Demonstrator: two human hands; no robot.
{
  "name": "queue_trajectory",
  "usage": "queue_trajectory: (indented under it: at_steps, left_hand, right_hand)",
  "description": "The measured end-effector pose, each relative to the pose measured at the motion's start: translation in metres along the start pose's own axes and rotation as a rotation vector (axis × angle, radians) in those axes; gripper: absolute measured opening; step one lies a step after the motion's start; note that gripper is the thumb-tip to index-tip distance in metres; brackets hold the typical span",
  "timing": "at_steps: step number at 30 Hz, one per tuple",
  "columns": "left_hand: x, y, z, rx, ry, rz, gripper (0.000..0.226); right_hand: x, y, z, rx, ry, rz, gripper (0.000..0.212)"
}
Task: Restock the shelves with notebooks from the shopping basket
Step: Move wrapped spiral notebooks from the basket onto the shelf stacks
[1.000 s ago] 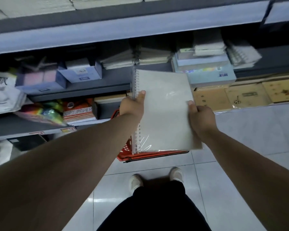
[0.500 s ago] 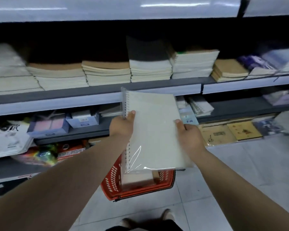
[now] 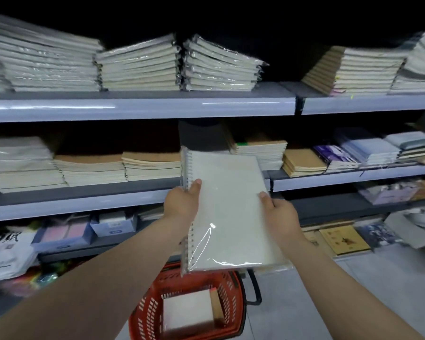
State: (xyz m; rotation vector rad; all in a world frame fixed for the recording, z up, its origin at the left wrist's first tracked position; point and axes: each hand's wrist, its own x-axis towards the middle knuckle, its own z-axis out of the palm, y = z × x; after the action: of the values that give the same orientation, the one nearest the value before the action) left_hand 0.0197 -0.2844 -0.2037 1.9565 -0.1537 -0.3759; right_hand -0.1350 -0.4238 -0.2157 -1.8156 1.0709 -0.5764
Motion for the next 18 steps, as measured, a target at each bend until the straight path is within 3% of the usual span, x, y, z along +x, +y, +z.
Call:
queue_trajectory:
  at_steps: [18]
  left_hand:
    - [-0.013, 0.086, 0.005, -0.12, 0.047, 0.107, 0.046]
  right_hand:
    - [0.029, -0.058, -0.054, 0.11, 0.093, -0.161, 0.055]
